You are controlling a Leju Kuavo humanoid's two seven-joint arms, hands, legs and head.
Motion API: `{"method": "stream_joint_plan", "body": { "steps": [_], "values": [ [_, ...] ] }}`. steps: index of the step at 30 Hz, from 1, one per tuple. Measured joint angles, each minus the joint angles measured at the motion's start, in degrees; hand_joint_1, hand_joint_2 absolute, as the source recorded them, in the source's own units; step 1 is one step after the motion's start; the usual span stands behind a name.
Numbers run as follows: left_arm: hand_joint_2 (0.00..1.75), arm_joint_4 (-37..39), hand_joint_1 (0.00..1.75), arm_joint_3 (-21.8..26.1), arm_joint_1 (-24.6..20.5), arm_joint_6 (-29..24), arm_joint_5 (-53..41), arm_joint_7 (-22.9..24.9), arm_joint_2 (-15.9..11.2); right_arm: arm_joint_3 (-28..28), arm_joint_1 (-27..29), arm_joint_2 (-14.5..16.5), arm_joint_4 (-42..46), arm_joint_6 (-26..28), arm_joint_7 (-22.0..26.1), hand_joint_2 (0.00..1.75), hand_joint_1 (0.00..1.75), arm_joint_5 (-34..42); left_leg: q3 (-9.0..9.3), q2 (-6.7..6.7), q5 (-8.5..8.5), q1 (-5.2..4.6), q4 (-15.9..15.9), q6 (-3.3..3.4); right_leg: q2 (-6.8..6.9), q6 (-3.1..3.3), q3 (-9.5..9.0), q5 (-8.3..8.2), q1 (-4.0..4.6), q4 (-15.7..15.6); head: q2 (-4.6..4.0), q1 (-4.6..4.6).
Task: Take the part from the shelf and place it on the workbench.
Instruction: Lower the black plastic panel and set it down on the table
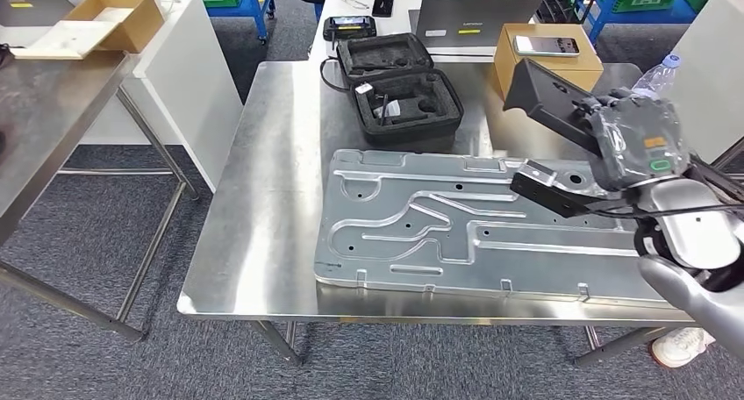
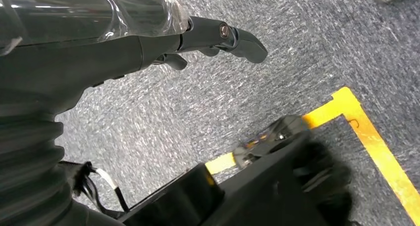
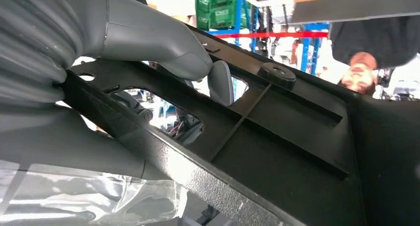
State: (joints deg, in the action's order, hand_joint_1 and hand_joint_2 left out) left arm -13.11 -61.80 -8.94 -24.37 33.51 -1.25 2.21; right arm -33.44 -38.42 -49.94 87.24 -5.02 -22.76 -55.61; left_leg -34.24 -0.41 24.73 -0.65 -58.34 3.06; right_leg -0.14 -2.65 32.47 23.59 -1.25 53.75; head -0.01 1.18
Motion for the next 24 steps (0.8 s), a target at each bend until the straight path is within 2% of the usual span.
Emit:
{"method": "stream_joint_plan", "body": {
  "steps": [1, 2, 4, 6, 7, 9, 10, 11, 12, 13, 15, 16, 17, 19, 21, 23, 24],
  "values": [
    [1.75, 0.0, 0.00, -0.1, 0.0, 0.0, -0.1, 0.1, 0.0, -0.6, -1.0, 1.1, -1.0, 0.2, 0.2, 1.75, 1.75, -0.1, 1.09, -0.01, -0.90, -0.08, 2.6, 0.19, -0.04, -0.21, 0.04, 0.01, 0.05, 0.0, 0.00, 0.01],
    [1.75, 0.0, 0.00, -0.2, 0.0, 0.0, -0.2, 0.3, 0.0, -1.3, -1.9, 2.2, -1.9, 0.5, 0.4, 1.75, 1.75, -0.2, 1.50, -0.04, -1.17, -0.22, 3.8, 0.38, -0.07, -0.49, 0.09, 0.00, 0.09, 0.0, 0.00, 0.03],
    [1.75, 0.0, 0.00, -0.4, 0.0, 0.0, -0.4, 0.6, 0.0, -2.5, -3.3, 4.3, -3.6, 1.1, 1.0, 1.75, 1.75, -0.3, 1.49, -0.08, -1.39, -0.31, 4.0, 0.89, -0.09, -1.14, 0.16, -0.01, 0.03, -0.1, 0.01, 0.05],
    [1.75, 0.0, 0.00, -0.6, -0.1, 0.0, -0.6, 0.8, 0.1, -3.7, -4.5, 6.2, -5.0, 1.6, 1.4, 1.75, 1.75, -0.3, 1.73, -0.11, -1.74, -0.16, 4.4, 1.55, -0.02, -1.61, 0.92, 1.20, -0.10, 1.6, 0.01, 0.11],
    [1.75, 0.0, 0.00, -0.7, -0.1, 0.1, -0.7, 0.9, 0.1, -4.4, -5.1, 7.1, -5.7, 1.8, 1.6, 1.75, 1.75, -0.3, 1.86, -0.12, -1.88, -0.04, 4.6, 1.83, 0.01, -1.77, 2.02, 2.56, -0.13, 4.0, 0.01, 0.18],
    [1.75, 0.0, 0.00, -1.0, -0.2, 0.2, -0.9, 1.0, 0.1, -5.9, -6.4, 9.3, -7.3, 2.0, 2.0, 1.75, 1.75, -0.5, 1.91, -0.06, -1.87, -0.14, 4.6, 2.07, 0.04, -1.93, 5.82, 6.08, -0.12, 12.0, 0.01, 0.30],
    [1.75, 0.0, 0.00, -1.1, -0.3, 0.3, -1.0, 1.1, 0.1, -6.8, -6.9, 10.5, -8.2, 2.0, 2.1, 1.75, 1.75, -0.7, 1.93, -0.03, -1.85, -0.23, 4.6, 2.10, 0.04, -1.97, 7.63, 7.16, -0.10, 15.6, 0.01, 0.32],
    [1.75, 0.0, 0.00, -1.3, -0.3, 0.3, -1.1, 1.3, 0.1, -7.8, -7.5, 11.7, -9.1, 2.0, 2.2, 1.75, 1.75, -0.9, 1.97, -0.02, -1.82, -0.33, 4.5, 2.13, 0.04, -1.96, 8.70, 7.28, -0.09, 17.4, 0.01, 0.33],
    [1.75, 0.0, 0.00, -1.4, -0.4, 0.4, -1.2, 1.4, 0.1, -8.7, -8.0, 12.9, -9.9, 1.9, 2.3, 1.75, 1.75, -1.1, 2.04, -0.06, -1.78, -0.39, 4.5, 2.16, 0.04, -1.86, 8.51, 6.20, -0.08, 16.7, 0.01, 0.34],
    [1.75, 0.0, 0.00, -1.5, -0.4, 0.4, -1.3, 1.5, 0.1, -9.5, -8.7, 14.0, -10.6, 1.9, 2.3, 1.75, 1.75, -1.3, 2.18, -0.12, -1.71, -0.43, 4.5, 2.15, 0.04, -1.70, 7.11, 4.18, -0.07, 13.5, 0.01, 0.34],
    [1.75, 0.0, 0.00, -1.6, -0.6, 0.4, -1.4, 1.6, 0.1, -10.9, -10.2, 15.9, -11.9, 1.9, 2.4, 1.75, 1.75, -1.5, 2.35, -0.26, -1.52, -0.59, 4.4, 1.99, 0.04, -1.32, 3.07, 0.39, 0.08, 5.1, 0.01, 0.34],
    [1.75, 0.0, 0.00, -1.7, -0.7, 0.4, -1.5, 1.6, 0.1, -11.4, -11.0, 16.7, -12.5, 1.9, 2.4, 1.75, 1.75, -1.5, 2.29, -0.32, -1.44, -0.66, 4.4, 1.83, 0.02, -1.12, 1.64, -0.51, 0.24, 2.1, 0.01, 0.33],
    [1.75, 0.0, 0.00, -1.7, -0.8, 0.4, -1.5, 1.6, 0.1, -11.9, -11.7, 17.5, -13.1, 1.8, 2.5, 1.75, 1.75, -1.5, 2.15, -0.36, -1.42, -0.69, 4.3, 1.64, 0.01, -0.95, 0.98, -0.70, 0.43, 0.6, 0.01, 0.32],
    [1.75, 0.0, 0.00, -1.7, -0.9, 0.4, -1.5, 1.6, 0.1, -13.0, -12.7, 19.0, -14.4, 1.9, 2.7, 1.75, 1.75, -1.5, 1.93, -0.40, -1.45, -0.59, 4.4, 1.21, -0.01, -0.47, 0.85, -0.64, 0.67, -0.1, 0.01, 0.31],
    [1.75, 0.0, 0.00, -1.7, -0.9, 0.4, -1.5, 1.6, 0.1, -13.9, -13.5, 20.3, -15.5, 2.1, 2.8, 0.87, 0.87, -1.4, 1.23, -0.35, -0.46, -0.44, 3.0, 0.57, 0.06, 0.05, 0.78, -0.81, 0.53, -0.3, 0.01, 0.26],
    [1.75, 0.0, 0.00, -1.7, -0.9, 0.4, -1.6, 1.6, 0.1, -14.6, -14.2, 21.3, -16.3, 2.3, 2.9, 0.00, 0.00, -1.4, -1.42, -0.27, 2.48, -0.17, -2.5, -0.12, 0.15, 0.42, 0.69, -0.90, 0.35, -0.5, 0.01, 0.17],
    [1.75, 0.0, 0.00, -1.8, -0.9, 0.4, -1.6, 1.6, 0.1, -14.9, -14.5, 21.7, -16.7, 2.5, 2.9, 0.00, 0.00, -1.4, -3.57, -0.22, 4.37, -0.01, -7.0, -0.43, 0.17, 0.51, 0.69, -0.88, 0.35, -0.5, 0.01, 0.10]
  ]
}}
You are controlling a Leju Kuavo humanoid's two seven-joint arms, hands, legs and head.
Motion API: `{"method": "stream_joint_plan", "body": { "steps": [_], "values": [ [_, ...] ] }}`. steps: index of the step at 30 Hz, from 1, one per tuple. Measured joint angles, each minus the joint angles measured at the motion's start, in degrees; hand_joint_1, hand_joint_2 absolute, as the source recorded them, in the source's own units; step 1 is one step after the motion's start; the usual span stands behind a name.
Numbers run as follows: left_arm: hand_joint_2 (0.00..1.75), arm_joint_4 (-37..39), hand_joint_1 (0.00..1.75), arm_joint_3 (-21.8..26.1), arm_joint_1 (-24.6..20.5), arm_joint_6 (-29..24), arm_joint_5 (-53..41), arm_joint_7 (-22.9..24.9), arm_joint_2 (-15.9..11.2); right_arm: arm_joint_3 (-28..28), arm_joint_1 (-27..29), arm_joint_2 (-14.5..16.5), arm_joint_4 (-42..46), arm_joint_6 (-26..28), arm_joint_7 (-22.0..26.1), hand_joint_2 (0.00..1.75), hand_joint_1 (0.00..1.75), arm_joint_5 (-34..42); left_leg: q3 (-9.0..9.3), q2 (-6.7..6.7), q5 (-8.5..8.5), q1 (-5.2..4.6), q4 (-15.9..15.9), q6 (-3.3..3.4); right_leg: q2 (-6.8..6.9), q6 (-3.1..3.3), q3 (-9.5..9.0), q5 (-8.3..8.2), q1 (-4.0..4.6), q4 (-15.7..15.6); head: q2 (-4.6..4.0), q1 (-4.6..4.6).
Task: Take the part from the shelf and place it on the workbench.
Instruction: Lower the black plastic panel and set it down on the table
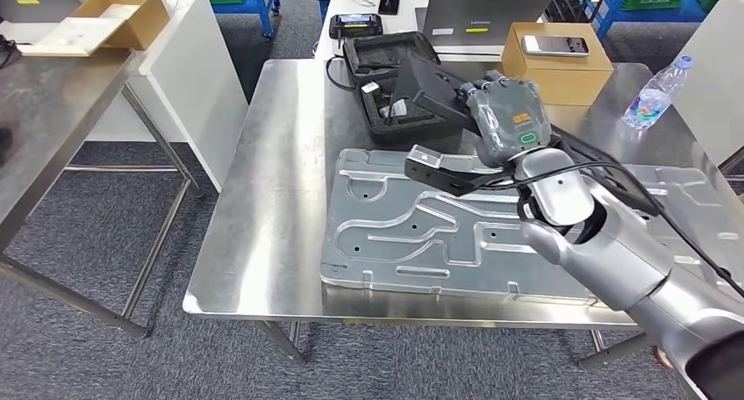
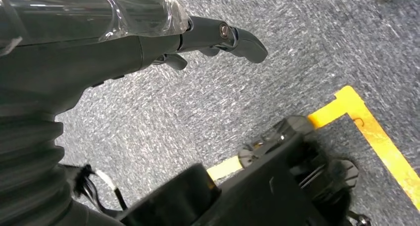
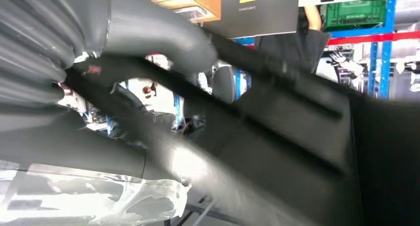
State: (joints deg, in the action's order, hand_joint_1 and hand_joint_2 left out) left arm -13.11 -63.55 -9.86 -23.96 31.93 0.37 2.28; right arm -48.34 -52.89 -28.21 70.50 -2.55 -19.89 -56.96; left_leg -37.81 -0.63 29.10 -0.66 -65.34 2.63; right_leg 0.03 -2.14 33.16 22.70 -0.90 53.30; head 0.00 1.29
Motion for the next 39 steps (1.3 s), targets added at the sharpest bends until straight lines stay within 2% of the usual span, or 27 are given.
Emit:
{"method": "stream_joint_plan", "body": {
  "steps": [1, 2, 3, 4, 6, 7, 8, 12, 14, 16, 17, 18, 19, 20, 22, 24, 26, 28, 29, 31, 32, 33, 34, 35, 37, 38, 39],
  "values": [
    [1.75, 0.0, 0.00, 0.0, 0.0, 0.0, 0.0, 0.0, 0.0, -0.3, -0.1, 0.4, -0.5, 0.1, 0.0, 0.00, 0.00, 0.0, -2.05, 0.01, 1.40, 0.18, -4.1, -0.24, 0.01, 0.04, 0.00, 0.01, 0.00, 0.0, 0.00, -0.02],
    [1.75, 0.0, 0.00, 0.0, 0.0, 0.0, 0.0, 0.0, 0.0, -0.6, -0.2, 0.7, -1.0, 0.2, 0.0, 0.00, 0.00, 0.1, -3.46, 0.03, 1.97, 0.34, -6.8, -0.45, 0.01, 0.05, -0.01, 0.02, -0.02, 0.0, 0.00, -0.03],
    [1.31, 0.0, 0.00, 0.0, -0.1, 0.1, 0.2, 0.0, 0.0, -1.0, -0.2, 1.0, -1.4, 0.3, 0.1, 0.00, 0.00, 0.1, -3.82, 0.06, 1.47, 0.52, -7.2, -0.65, 0.00, 0.03, -0.06, 0.04, -0.06, 0.0, 0.00, -0.04],
    [0.87, 0.0, 0.00, 0.0, -0.1, 0.1, 0.4, -0.1, 0.0, -1.3, -0.3, 1.2, -1.8, 0.3, 0.1, 0.00, 0.00, 0.2, -2.76, 0.09, -0.20, 0.70, -4.8, -0.78, -0.04, -0.04, -0.14, 0.07, -0.12, 0.0, 0.00, -0.05],
    [0.00, 0.0, 0.00, 0.0, 0.0, 0.3, 0.9, -0.4, 0.0, -1.7, -0.5, 1.6, -2.5, 0.5, 0.1, 0.00, 0.00, 0.4, 1.51, 0.09, -4.24, 0.98, 4.2, -0.94, -0.13, -0.38, -0.33, 0.23, -0.19, 0.1, 0.00, -0.08],
    [0.00, 0.0, 0.00, 0.0, 0.1, 0.4, 1.1, -0.6, -0.1, -1.8, -0.7, 1.6, -2.7, 0.6, 0.0, 0.00, 0.00, 0.5, 3.21, 0.04, -5.50, 1.00, 7.8, -0.84, -0.18, -0.64, -0.33, 0.29, -0.15, 0.1, 0.00, -0.06],
    [0.00, 0.0, 0.00, 0.0, 0.1, 0.5, 1.1, -0.7, -0.1, -1.9, -0.9, 1.7, -3.0, 0.7, 0.0, 0.00, 0.00, 0.6, 4.17, -0.02, -6.06, 0.95, 9.9, -0.66, -0.20, -0.92, -0.28, 0.31, -0.07, 0.1, -0.01, -0.02],
    [0.00, 0.0, 0.00, 0.0, 0.2, 0.6, 1.2, -0.6, -0.1, -2.1, -1.3, 1.6, -3.8, 1.0, -0.1, 0.00, 0.00, 1.1, 4.49, -0.09, -6.29, 0.62, 10.7, 0.74, -0.23, -2.01, 0.05, 0.76, -0.30, 0.6, 0.00, 0.12],
    [0.00, 0.0, 0.00, 0.0, 0.1, 0.6, 1.3, -0.4, -0.1, -2.1, -1.6, 1.6, -3.9, 1.3, -0.4, 0.00, 0.00, 1.6, 4.64, -0.05, -6.49, 0.68, 10.9, 1.50, -0.19, -2.30, 2.16, 3.51, -0.37, 5.4, 0.00, 0.20],
    [0.00, 0.0, 0.00, 0.0, 0.1, 0.6, 1.5, -0.3, -0.1, -2.1, -1.8, 1.4, -4.0, 1.6, -0.9, 0.00, 0.00, 2.3, 4.69, -0.03, -6.45, 0.49, 10.9, 1.89, -0.19, -2.36, 6.16, 7.27, -0.29, 13.9, 0.00, 0.28],
    [0.00, 0.0, 0.00, 0.0, 0.2, 0.5, 1.6, -0.2, -0.1, -2.1, -1.8, 1.2, -4.0, 1.6, -1.1, 0.00, 0.00, 2.8, 4.72, -0.02, -6.43, 0.39, 10.9, 1.94, -0.19, -2.36, 7.83, 8.30, -0.25, 17.2, 0.00, 0.29],
    [0.00, 0.0, 0.00, 0.0, 0.3, 0.5, 1.6, -0.1, -0.1, -2.1, -1.9, 1.1, -4.0, 1.6, -1.4, 0.00, 0.00, 3.2, 4.77, -0.03, -6.40, 0.30, 10.9, 1.98, -0.19, -2.30, 8.46, 8.20, -0.25, 18.3, 0.00, 0.29],
    [0.00, 0.0, 0.00, 0.0, 0.3, 0.4, 1.7, -0.1, -0.1, -2.1, -1.9, 0.9, -3.9, 1.6, -1.6, 0.00, 0.00, 3.7, 4.87, -0.04, -6.37, 0.24, 10.9, 2.02, -0.19, -2.19, 7.87, 7.04, -0.24, 17.0, 0.00, 0.29],
    [0.00, 0.0, 0.00, 0.0, 0.3, 0.4, 1.7, 0.0, -0.1, -2.0, -2.0, 0.7, -3.9, 1.6, -1.9, 0.00, 0.00, 4.1, 5.01, -0.06, -6.32, 0.20, 10.9, 2.04, -0.18, -2.03, 6.26, 5.19, -0.22, 13.8, 0.00, 0.29],
    [0.00, 0.0, 0.00, 0.0, 0.3, 0.4, 1.9, 0.0, -0.1, -1.6, -2.5, 0.3, -3.6, 1.6, -2.3, 0.00, 0.00, 4.9, 5.23, -0.10, -6.15, 0.06, 10.8, 1.91, -0.15, -1.66, 1.80, 1.67, -0.02, 5.0, 0.00, 0.29],
    [0.00, 0.0, 0.00, 0.0, 0.3, 0.3, 2.1, -0.1, -0.1, -1.2, -3.0, -0.2, -3.3, 1.6, -2.7, 0.00, 0.00, 5.6, 5.22, -0.08, -6.02, -0.07, 10.8, 1.57, -0.19, -1.36, -0.38, 0.52, 0.33, 0.6, 0.00, 0.28],
    [0.00, 0.0, 0.00, 0.0, 0.3, 0.2, 2.2, -0.2, -0.1, -1.0, -3.1, -0.8, -2.9, 1.7, -3.2, 0.00, 0.00, 6.3, 5.17, -0.04, -5.99, -0.05, 10.9, 1.09, -0.23, -0.99, -0.45, 0.43, 0.46, 0.3, 0.00, 0.27],
    [0.00, 0.0, 0.00, 0.0, 0.3, 0.1, 2.3, -0.5, -0.1, -0.4, -3.2, -1.5, -2.3, 1.8, -3.5, 0.00, 0.00, 7.1, 4.43, 0.02, -4.70, 0.10, 9.3, 0.53, -0.20, -0.50, -0.55, 0.18, 0.26, 0.0, 0.00, 0.21],
    [0.00, 0.0, 0.00, 0.0, 0.3, 0.0, 2.5, -0.7, -0.1, -0.1, -3.2, -1.8, -1.9, 1.9, -3.7, 0.00, 0.00, 7.4, 3.25, 0.06, -3.08, 0.20, 6.6, 0.24, -0.17, -0.28, -0.61, 0.08, 0.10, -0.2, 0.00, 0.15],
    [0.00, 0.0, 0.00, 0.0, 0.4, -0.2, 2.9, -0.9, -0.1, 0.3, -3.1, -2.4, -1.2, 2.2, -4.1, 0.00, 0.00, 8.1, -0.34, 0.13, 0.88, 0.50, -1.6, -0.29, -0.15, -0.11, -0.59, 0.08, 0.07, -0.2, 0.00, 0.00],
    [0.00, 0.0, 0.00, 0.0, 0.5, -0.2, 3.0, -1.0, -0.1, 0.5, -2.9, -2.7, -0.7, 2.3, -4.2, 0.00, 0.00, 8.4, -2.04, 0.13, 2.17, 0.63, -5.3, -0.52, -0.15, -0.09, -0.58, 0.08, 0.07, -0.1, 0.00, -0.02],
    [0.00, 0.0, 0.00, 0.0, 0.6, -0.3, 3.2, -1.0, -0.1, 0.6, -2.7, -3.1, -0.2, 2.5, -4.3, 0.00, 0.00, 8.7, -2.89, 0.14, 2.46, 0.76, -7.2, -0.69, -0.17, -0.09, -0.58, 0.09, 0.06, -0.1, 0.00, -0.03],
    [0.00, 0.0, 0.00, 0.1, 0.7, -0.4, 3.4, -1.1, -0.1, 0.8, -2.4, -3.6, 0.5, 2.9, -4.5, 0.00, 0.00, 9.0, -2.64, 0.16, 1.70, 0.89, -6.7, -0.82, -0.21, -0.11, -0.63, 0.10, 0.03, -0.1, 0.00, -0.04],
    [0.00, 0.0, 0.00, 0.1, 0.8, -0.6, 3.5, -1.2, -0.1, 1.1, -2.1, -4.1, 1.3, 3.3, -4.6, 0.00, 0.00, 9.3, -1.14, 0.17, -0.02, 0.99, -3.7, -0.86, -0.26, -0.16, -0.70, 0.12, -0.02, -0.1, 0.00, -0.04],
    [0.00, 0.0, 0.00, 0.2, 1.0, -0.8, 4.0, -1.3, -0.1, 2.0, -1.5, -5.2, 3.5, 4.4, -5.0, 0.00, 0.00, 9.6, 3.45, 0.18, -3.76, 1.04, 5.4, -0.73, -0.34, -0.44, -0.82, 0.23, -0.01, -0.1, -0.01, -0.04],
    [0.00, 0.0, 0.00, 0.3, 1.1, -0.9, 4.2, -1.5, -0.1, 2.4, -1.2, -5.8, 4.7, 4.9, -5.2, 0.00, 0.00, 9.6, 5.06, 0.17, -4.77, 0.94, 8.6, -0.52, -0.35, -0.66, -0.81, 0.26, 0.02, 0.0, -0.01, -0.02],
    [0.00, 0.0, 0.00, 0.3, 1.2, -1.0, 4.5, -1.6, -0.1, 2.9, -0.7, -6.5, 5.9, 5.2, -5.4, 0.00, 0.00, 9.7, 5.95, 0.16, -5.15, 0.81, 10.4, -0.28, -0.37, -0.92, -0.78, 0.27, 0.09, 0.0, -0.01, 0.00]
  ]
}}
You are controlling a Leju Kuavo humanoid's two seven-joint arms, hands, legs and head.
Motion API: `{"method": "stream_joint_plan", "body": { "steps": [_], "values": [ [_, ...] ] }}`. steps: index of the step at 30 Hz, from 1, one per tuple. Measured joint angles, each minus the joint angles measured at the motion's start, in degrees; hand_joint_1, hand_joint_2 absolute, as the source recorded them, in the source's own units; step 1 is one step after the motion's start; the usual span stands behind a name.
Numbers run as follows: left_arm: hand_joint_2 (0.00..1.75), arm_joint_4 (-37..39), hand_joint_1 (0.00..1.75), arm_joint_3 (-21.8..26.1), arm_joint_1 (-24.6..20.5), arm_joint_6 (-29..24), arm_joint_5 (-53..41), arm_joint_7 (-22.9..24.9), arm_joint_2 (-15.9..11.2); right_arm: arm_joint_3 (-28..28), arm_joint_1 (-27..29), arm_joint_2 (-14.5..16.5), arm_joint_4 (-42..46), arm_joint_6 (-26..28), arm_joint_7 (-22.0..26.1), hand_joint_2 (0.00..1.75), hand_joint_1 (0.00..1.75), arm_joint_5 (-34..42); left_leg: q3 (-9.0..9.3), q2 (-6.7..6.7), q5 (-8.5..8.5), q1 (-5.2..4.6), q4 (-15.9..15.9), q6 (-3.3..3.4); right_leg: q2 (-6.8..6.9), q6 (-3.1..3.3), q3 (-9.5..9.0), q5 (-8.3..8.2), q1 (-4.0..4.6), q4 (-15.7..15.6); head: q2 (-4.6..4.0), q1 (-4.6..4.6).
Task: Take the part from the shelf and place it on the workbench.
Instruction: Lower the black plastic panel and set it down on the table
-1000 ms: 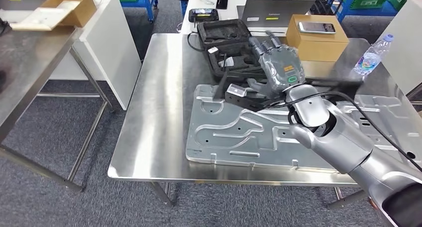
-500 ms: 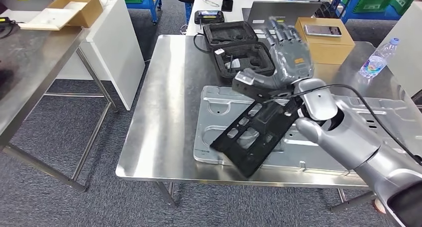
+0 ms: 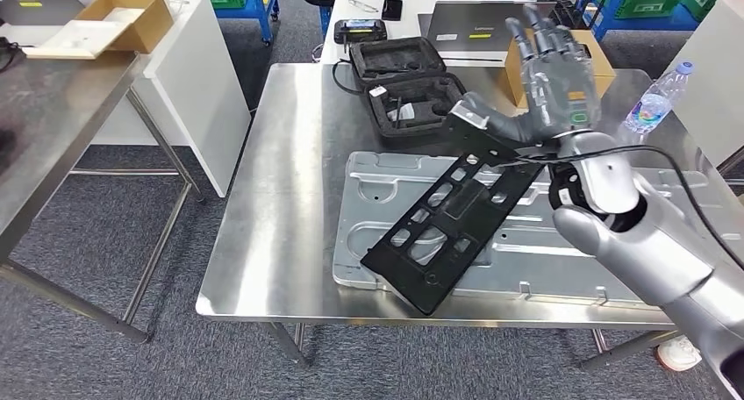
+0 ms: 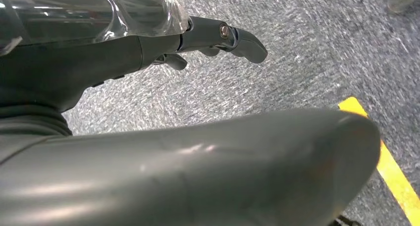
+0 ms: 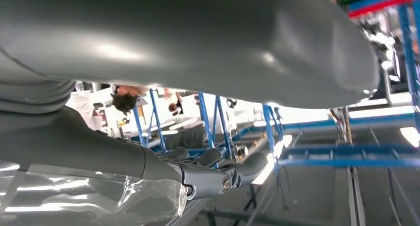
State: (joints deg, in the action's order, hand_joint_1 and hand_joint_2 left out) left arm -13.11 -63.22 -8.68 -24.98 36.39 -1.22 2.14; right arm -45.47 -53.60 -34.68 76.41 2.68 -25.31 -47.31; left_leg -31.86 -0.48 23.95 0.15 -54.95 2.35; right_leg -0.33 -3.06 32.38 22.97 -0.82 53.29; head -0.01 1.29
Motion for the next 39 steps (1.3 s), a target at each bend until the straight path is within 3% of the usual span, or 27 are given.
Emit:
{"method": "stream_joint_plan", "body": {
  "steps": [4, 6, 8, 9, 10, 11, 13, 15, 18, 20, 23, 24, 25, 26, 28, 30, 34, 36, 38, 39],
  "values": [
    [0.00, 0.0, 0.00, 0.3, 0.8, -0.3, 1.1, -0.4, 0.0, 1.9, 3.2, -2.9, 5.7, 0.4, -1.4, 0.00, 0.00, 0.1, 0.44, -0.02, -0.29, -0.24, 0.8, 1.34, 0.00, -1.14, 0.23, 0.80, -0.34, 0.8, 0.01, 0.05],
    [0.00, 0.0, 0.00, 0.5, 1.1, -0.4, 1.5, -0.6, 0.0, 3.1, 5.1, -4.7, 9.0, 0.4, -2.2, 0.00, 0.00, 0.0, 0.62, 0.02, -0.50, -0.06, 1.1, 1.94, 0.03, -1.44, 2.63, 4.12, -0.45, 6.4, 0.01, 0.21],
    [0.00, 0.0, 0.00, 0.8, 1.4, -0.5, 1.7, -0.9, -0.1, 4.3, 7.3, -6.1, 11.9, 0.4, -2.9, 0.00, 0.00, -0.2, 0.64, 0.10, -0.46, -0.13, 1.1, 2.17, 0.03, -1.64, 6.57, 7.95, -0.43, 14.9, 0.01, 0.34],
    [0.00, 0.0, 0.00, 0.9, 1.6, -0.6, 1.9, -1.0, -0.1, 4.8, 8.8, -6.8, 13.4, 0.4, -3.3, 0.00, 0.00, -0.4, 0.66, 0.12, -0.44, -0.16, 1.1, 2.19, 0.03, -1.72, 7.87, 8.62, -0.44, 17.5, 0.01, 0.35],
    [0.00, 0.0, 0.00, 1.0, 1.8, -0.6, 2.0, -1.1, -0.1, 5.4, 10.3, -7.5, 15.0, 0.4, -3.6, 0.00, 0.00, -0.7, 0.70, 0.13, -0.41, -0.17, 1.1, 2.20, 0.03, -1.76, 8.10, 8.21, -0.48, 17.9, 0.01, 0.36],
    [0.00, 0.0, 0.00, 1.1, 1.9, -0.6, 2.1, -1.3, -0.1, 6.2, 11.8, -8.3, 16.6, 0.4, -4.0, 0.00, 0.00, -1.0, 0.78, 0.12, -0.37, -0.15, 1.1, 2.17, 0.04, -1.77, 7.05, 6.75, -0.53, 15.8, 0.01, 0.37],
    [0.00, 0.0, 0.00, 1.4, 2.1, -0.7, 2.3, -1.5, -0.1, 8.2, 14.6, -9.8, 19.9, 0.5, -4.5, 0.00, 0.00, -1.6, 0.95, 0.03, -0.17, -0.25, 0.9, 1.92, 0.16, -1.82, 2.62, 2.99, -0.65, 7.1, 0.01, 0.39],
    [0.00, 0.0, 0.00, 1.6, 2.2, -0.8, 2.6, -1.8, -0.1, 10.4, 17.6, -11.1, 22.9, 0.6, -4.9, 0.00, 0.00, -2.2, 0.98, -0.12, 0.13, -0.49, 0.7, 1.45, 0.20, -1.54, -0.47, 1.15, -0.52, 1.2, 0.01, 0.38],
    [0.00, 0.0, 0.00, 1.9, 2.5, -1.1, 2.9, -2.1, -0.1, 13.7, 22.6, -13.0, 26.8, 1.1, -5.4, 0.00, 0.00, -2.5, 0.91, -0.14, 0.43, -0.42, 0.6, 0.77, 0.11, -0.54, -0.81, 0.98, -0.22, 0.3, 0.01, 0.36],
    [0.00, 0.0, 0.00, 2.0, 2.8, -1.3, 3.0, -2.2, -0.1, 16.1, 25.7, -14.2, 29.2, 1.6, -5.8, 0.00, 0.00, -2.6, -0.09, -0.01, 2.35, -0.17, -1.8, 0.28, 0.15, 0.17, -0.82, 0.80, -0.24, 0.1, 0.01, 0.31],
    [0.00, 0.0, 0.00, 2.3, 3.1, -1.4, 3.3, -2.3, 0.0, 19.6, 30.7, -15.5, 32.1, 2.3, -6.1, 0.00, 0.00, -2.9, -4.96, 0.10, 8.40, -0.05, -13.3, -0.23, 0.28, 0.62, -0.74, 0.75, -0.21, 0.1, 0.01, 0.17],
    [0.00, 0.0, 0.00, 2.3, 3.2, -1.4, 3.4, -2.3, 0.0, 20.7, 32.4, -15.8, 32.8, 2.4, -6.2, 0.00, 0.00, -3.0, -6.25, 0.10, 9.46, -0.05, -16.5, -0.28, 0.30, 0.63, -0.70, 0.75, -0.16, 0.1, 0.01, 0.15],
    [0.00, 0.0, 0.00, 2.4, 3.2, -1.4, 3.5, -2.4, 0.0, 21.8, 34.1, -16.1, 33.6, 2.6, -6.2, 0.00, 0.00, -3.3, -6.57, 0.10, 9.44, -0.08, -17.4, -0.23, 0.29, 0.63, -0.69, 0.75, -0.12, 0.1, 0.01, 0.14],
    [0.00, 0.0, 0.00, 2.5, 3.3, -1.5, 3.5, -2.4, 0.0, 23.0, 35.7, -16.2, 34.3, 2.7, -6.2, 0.00, 0.00, -3.4, -5.68, 0.09, 8.34, -0.12, -15.9, -0.07, 0.27, 0.63, -0.71, 0.75, -0.08, 0.2, 0.01, 0.13],
    [0.00, 0.0, 0.00, 2.7, 3.3, -1.7, 3.5, -2.4, -0.1, 25.4, 38.8, -16.5, 35.7, 3.1, -6.1, 0.00, 0.00, -3.7, -1.18, 0.07, 4.55, -0.40, -7.2, 0.63, 0.22, 0.60, -0.85, 0.74, -0.05, 0.1, 0.01, 0.13],
    [0.00, 0.0, 0.00, 2.9, 3.2, -1.9, 3.5, -2.4, -0.2, 27.9, 41.5, -16.7, 37.0, 3.6, -6.0, 0.00, 0.00, -3.8, 2.30, 0.11, 2.12, -0.79, -0.2, 1.23, 0.21, 0.38, -0.86, 0.70, 0.02, 0.2, 0.01, 0.13],
    [0.00, 0.0, 0.00, 3.0, 3.3, -2.0, 3.3, -2.2, -0.2, 31.9, 46.5, -16.8, 38.9, 4.6, -5.7, 0.00, 0.00, -4.2, 2.90, 0.17, 1.16, -0.87, 1.7, 1.86, 0.20, -0.69, -0.61, 0.82, -0.12, 0.4, 0.01, 0.17],
    [0.00, 0.0, 0.00, 3.1, 3.3, -2.0, 3.2, -2.2, -0.1, 34.0, 48.7, -16.9, 39.6, 5.3, -5.6, 0.00, 0.00, -4.6, 3.03, 0.25, 0.60, -0.61, 2.2, 2.37, 0.17, -1.12, 1.01, 3.54, -0.24, 4.2, 0.01, 0.30],
    [0.00, 0.0, 0.00, 3.1, 3.3, -1.9, 3.2, -2.1, -0.1, 35.7, 51.2, -16.7, 40.0, 6.0, -5.3, 0.00, 0.00, -4.9, 2.91, 0.30, 0.48, -0.65, 2.2, 2.56, 0.19, -1.44, 4.35, 7.85, -0.32, 12.3, 0.01, 0.44],
    [0.00, 0.0, 0.00, 3.1, 3.3, -1.9, 3.2, -2.0, -0.1, 36.4, 52.4, -16.6, 40.2, 6.3, -5.1, 0.00, 0.00, -5.0, 2.85, 0.31, 0.47, -0.68, 2.2, 2.58, 0.19, -1.60, 5.79, 9.26, -0.36, 15.8, 0.01, 0.48]
  ]
}}
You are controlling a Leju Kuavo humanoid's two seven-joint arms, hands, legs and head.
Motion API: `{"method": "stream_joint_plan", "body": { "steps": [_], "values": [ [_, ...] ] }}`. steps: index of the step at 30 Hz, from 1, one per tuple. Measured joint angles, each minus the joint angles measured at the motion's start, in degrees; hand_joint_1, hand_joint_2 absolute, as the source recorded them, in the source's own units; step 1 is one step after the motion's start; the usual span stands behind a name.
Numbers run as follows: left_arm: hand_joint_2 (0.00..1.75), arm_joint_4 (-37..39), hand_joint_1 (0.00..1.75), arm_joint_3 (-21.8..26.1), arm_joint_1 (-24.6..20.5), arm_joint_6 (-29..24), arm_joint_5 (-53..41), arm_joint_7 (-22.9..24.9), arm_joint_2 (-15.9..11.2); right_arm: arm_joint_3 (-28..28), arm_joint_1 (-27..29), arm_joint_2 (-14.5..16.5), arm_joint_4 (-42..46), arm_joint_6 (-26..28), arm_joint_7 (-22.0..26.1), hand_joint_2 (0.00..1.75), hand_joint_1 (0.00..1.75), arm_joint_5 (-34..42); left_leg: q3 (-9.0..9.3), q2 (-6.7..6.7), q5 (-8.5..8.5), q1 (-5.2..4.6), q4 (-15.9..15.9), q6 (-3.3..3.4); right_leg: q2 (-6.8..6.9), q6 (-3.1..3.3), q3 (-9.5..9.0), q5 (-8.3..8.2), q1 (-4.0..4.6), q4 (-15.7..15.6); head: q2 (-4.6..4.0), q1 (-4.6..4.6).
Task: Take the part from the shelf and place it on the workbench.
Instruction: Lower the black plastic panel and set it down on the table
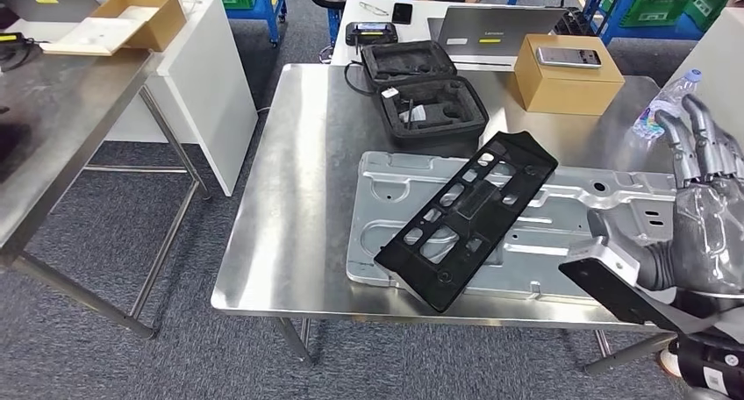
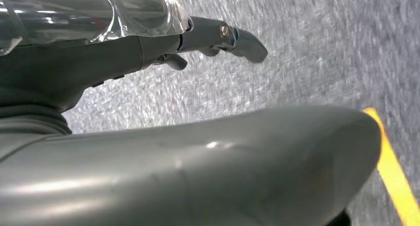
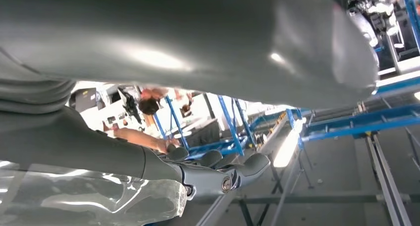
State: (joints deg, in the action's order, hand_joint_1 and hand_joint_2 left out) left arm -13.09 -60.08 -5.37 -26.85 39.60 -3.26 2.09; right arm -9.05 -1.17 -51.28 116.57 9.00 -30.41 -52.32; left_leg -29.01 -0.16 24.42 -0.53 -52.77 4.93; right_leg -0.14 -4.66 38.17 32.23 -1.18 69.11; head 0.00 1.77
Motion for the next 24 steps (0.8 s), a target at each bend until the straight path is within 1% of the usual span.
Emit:
{"method": "stream_joint_plan", "body": {
  "steps": [1, 2, 3, 4, 5, 6, 7, 9, 10, 11, 12, 14, 15, 16, 17, 18, 20, 21, 22, 23, 24],
  "values": [
    [0.00, 0.0, 0.00, 0.0, 0.1, 0.1, 0.0, 0.1, 0.0, 0.7, 1.1, 0.2, 0.1, 0.3, 0.2, 0.00, 0.00, 0.0, -0.04, 0.01, 0.00, -0.02, 0.0, 0.00, 0.00, -0.13, 0.58, 0.38, -0.04, 1.8, 0.00, 0.01],
    [0.00, 0.0, 0.00, 0.0, 0.1, 0.1, 0.0, 0.2, 0.0, 1.4, 2.1, 0.4, 0.1, 0.7, 0.4, 0.00, 0.00, -0.1, -0.05, 0.02, -0.01, -0.02, -0.1, -0.01, 0.01, -0.23, 0.02, -0.33, -0.11, 1.2, 0.00, 0.02],
    [0.00, 0.0, 0.00, 0.0, 0.2, 0.1, 0.0, 0.3, 0.1, 2.1, 2.9, 0.7, 0.1, 1.1, 0.7, 0.00, 0.00, -0.1, -0.02, 0.02, 0.01, -0.01, -0.1, -0.04, 0.02, -0.30, -1.68, -1.88, -0.23, -1.7, 0.00, 0.02],
    [0.00, 0.0, 0.00, 0.0, 0.1, 0.2, 0.0, 0.4, 0.1, 2.9, 3.9, 0.9, 0.2, 1.5, 0.9, 0.00, 0.00, 0.0, 0.00, 0.00, 0.06, 0.00, -0.3, -0.14, 0.05, -0.38, -4.14, -3.77, -0.40, -5.9, 0.00, 0.02],
    [0.00, 0.0, 0.00, 0.0, 0.1, 0.2, 0.0, 0.4, 0.1, 3.7, 4.9, 1.3, 0.3, 2.0, 1.2, 0.00, 0.00, 0.0, -0.10, -0.05, 0.19, -0.14, -0.6, -0.36, 0.06, -0.38, -6.52, -5.18, -0.46, -10.3, 0.00, 0.03],
    [0.00, 0.0, 0.00, 0.0, 0.1, 0.2, 0.0, 0.5, 0.1, 4.6, 6.0, 1.7, 0.3, 2.5, 1.6, 0.00, 0.00, 0.2, -0.29, -0.10, 0.28, -0.25, -0.9, -0.64, 0.04, -0.22, -8.12, -6.05, -0.43, -13.3, 0.00, -0.01],
    [0.00, 0.0, 0.00, 0.0, 0.0, 0.2, 0.0, 0.4, 0.1, 5.5, 7.0, 2.1, 0.4, 3.1, 1.9, 0.00, 0.00, 0.4, -0.52, -0.14, 0.34, -0.35, -1.1, -0.94, -0.01, 0.01, -8.89, -6.36, -0.35, -15.0, 0.00, -0.04],
    [0.00, 0.0, 0.00, 0.0, 0.1, 0.2, 0.1, 0.4, 0.1, 6.9, 8.6, 2.9, 0.4, 4.2, 2.6, 0.00, 0.00, 0.9, -0.93, -0.15, 0.28, -0.33, -1.4, -1.43, -0.11, 0.75, -8.66, -6.45, -0.14, -15.3, 0.00, -0.13],
    [0.00, 0.0, 0.00, 0.0, 0.1, 0.2, 0.2, 0.3, 0.1, 7.3, 9.3, 3.3, 0.4, 4.7, 2.8, 0.00, 0.00, 1.1, -1.12, -0.15, 0.59, -0.18, -1.7, -1.64, -0.10, 1.06, -8.52, -6.60, -0.15, -15.4, 0.00, -0.13],
    [0.00, 0.0, 0.00, 0.0, 0.1, 0.2, 0.3, 0.2, 0.1, 7.7, 9.9, 3.6, 0.4, 5.2, 3.1, 0.00, 0.00, 1.3, -1.60, -0.14, 1.50, -0.05, -2.8, -1.88, -0.08, 1.39, -8.41, -6.78, -0.17, -15.4, 0.00, -0.15],
    [0.00, 0.0, 0.00, 0.0, 0.1, 0.2, 0.3, 0.1, 0.1, 8.1, 10.5, 4.0, 0.3, 5.7, 3.3, 0.00, 0.00, 1.5, -2.46, -0.13, 3.01, 0.06, -4.9, -2.11, -0.04, 1.70, -8.28, -6.95, -0.21, -15.5, 0.00, -0.19],
    [0.00, 0.0, 0.00, 0.0, 0.1, 0.2, 0.5, 0.0, 0.2, 8.8, 11.8, 4.9, 0.1, 6.8, 3.7, 0.00, 0.00, 2.0, -5.58, -0.10, 7.30, 0.20, -12.4, -2.51, 0.06, 2.11, -7.89, -7.19, -0.19, -15.5, 0.00, -0.27],
    [0.00, 0.0, 0.00, 0.0, 0.1, 0.2, 0.5, 0.0, 0.2, 9.0, 12.5, 5.4, -0.1, 7.4, 3.9, 0.00, 0.00, 2.3, -7.16, -0.10, 8.93, 0.22, -16.3, -2.61, 0.10, 2.25, -7.67, -7.31, -0.16, -15.5, 0.00, -0.30],
    [0.00, 0.0, 0.00, 0.0, 0.1, 0.2, 0.6, 0.0, 0.2, 9.2, 13.2, 5.9, -0.3, 8.0, 4.1, 0.00, 0.00, 2.6, -8.10, -0.10, 9.71, 0.24, -18.8, -2.65, 0.12, 2.34, -7.48, -7.43, -0.13, -15.5, 0.00, -0.31],
    [0.00, 0.0, 0.00, 0.0, 0.1, 0.2, 0.6, 0.0, 0.2, 9.3, 13.8, 6.4, -0.6, 8.5, 4.3, 0.00, 0.00, 2.9, -7.83, -0.10, 9.24, 0.24, -18.8, -2.60, 0.11, 2.38, -7.37, -7.53, -0.12, -15.5, 0.00, -0.32],
    [0.00, 0.0, 0.00, 0.0, 0.1, 0.2, 0.6, 0.0, 0.2, 9.4, 14.5, 6.9, -0.9, 9.2, 4.5, 0.00, 0.00, 3.2, -6.44, -0.11, 7.84, 0.22, -16.5, -2.46, 0.08, 2.35, -7.32, -7.63, -0.10, -15.5, 0.00, -0.33],
    [0.00, 0.0, 0.00, 0.0, 0.0, 0.2, 0.7, 0.1, 0.2, 9.8, 15.7, 7.8, -1.7, 10.7, 4.8, 0.00, 0.00, 3.8, -1.75, -0.13, 4.15, 0.04, -7.7, -1.89, 0.01, 2.14, -7.31, -7.79, -0.03, -15.4, 0.00, -0.34],
    [0.00, 0.0, 0.00, 0.0, -0.1, 0.2, 0.7, 0.1, 0.1, 10.0, 16.3, 8.3, -2.2, 11.6, 5.0, 0.00, 0.00, 4.3, 0.03, -0.13, 2.93, -0.09, -4.0, -1.67, -0.02, 1.95, -7.21, -7.89, 0.06, -15.4, 0.00, -0.34],
    [0.00, 0.0, 0.00, 0.0, -0.2, 0.1, 0.7, 0.2, 0.1, 10.2, 16.9, 8.8, -2.8, 12.5, 5.3, 0.00, 0.00, 4.8, 0.98, -0.12, 2.33, -0.25, -1.9, -1.51, -0.03, 1.71, -7.08, -8.02, 0.11, -15.4, 0.00, -0.34],
    [0.00, 0.0, 0.00, 0.0, -0.2, 0.1, 0.7, 0.2, 0.1, 10.5, 17.5, 9.3, -3.4, 13.3, 5.6, 0.00, 0.00, 5.5, 1.23, -0.11, 2.20, -0.37, -1.0, -1.42, -0.03, 1.45, -6.94, -8.17, 0.18, -15.3, 0.00, -0.34],
    [0.00, 0.0, 0.00, 0.0, -0.1, 0.0, 0.8, 0.2, 0.1, 10.7, 18.1, 9.7, -4.1, 14.1, 5.9, 0.00, 0.00, 6.1, 1.09, -0.10, 2.02, -0.41, -1.0, -1.33, -0.03, 1.17, -6.84, -8.34, 0.14, -15.3, 0.00, -0.34]
  ]
}}
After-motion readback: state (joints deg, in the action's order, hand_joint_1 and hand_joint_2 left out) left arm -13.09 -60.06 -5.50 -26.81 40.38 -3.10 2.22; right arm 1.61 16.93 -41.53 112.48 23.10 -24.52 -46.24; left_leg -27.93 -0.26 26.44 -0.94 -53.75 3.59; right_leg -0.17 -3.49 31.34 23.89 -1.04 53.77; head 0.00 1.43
